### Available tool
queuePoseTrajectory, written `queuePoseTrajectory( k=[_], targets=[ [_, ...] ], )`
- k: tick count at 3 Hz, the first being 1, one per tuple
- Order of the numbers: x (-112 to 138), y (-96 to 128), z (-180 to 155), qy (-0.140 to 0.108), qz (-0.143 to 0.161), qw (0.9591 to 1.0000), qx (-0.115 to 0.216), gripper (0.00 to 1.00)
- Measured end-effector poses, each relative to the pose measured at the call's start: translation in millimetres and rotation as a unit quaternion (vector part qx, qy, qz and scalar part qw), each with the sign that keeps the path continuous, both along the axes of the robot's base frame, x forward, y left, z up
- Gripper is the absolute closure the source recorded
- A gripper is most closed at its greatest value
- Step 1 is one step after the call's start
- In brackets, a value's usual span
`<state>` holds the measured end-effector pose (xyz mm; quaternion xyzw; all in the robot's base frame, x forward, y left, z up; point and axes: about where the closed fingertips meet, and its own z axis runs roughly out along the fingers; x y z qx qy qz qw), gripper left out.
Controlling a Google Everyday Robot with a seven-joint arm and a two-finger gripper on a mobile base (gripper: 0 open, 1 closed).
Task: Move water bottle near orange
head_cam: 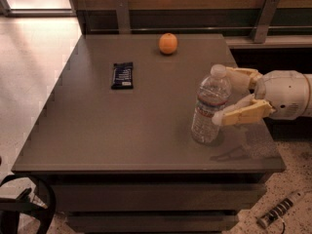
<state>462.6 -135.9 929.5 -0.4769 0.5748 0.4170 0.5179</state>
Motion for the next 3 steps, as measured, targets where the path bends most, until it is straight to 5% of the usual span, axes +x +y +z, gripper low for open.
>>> queuePoseTrajectory(
  k=[3],
  targets=[
    [-0.5,7.1,2.4,-0.002,0.006,1.0,-0.001,0.93]
  ],
)
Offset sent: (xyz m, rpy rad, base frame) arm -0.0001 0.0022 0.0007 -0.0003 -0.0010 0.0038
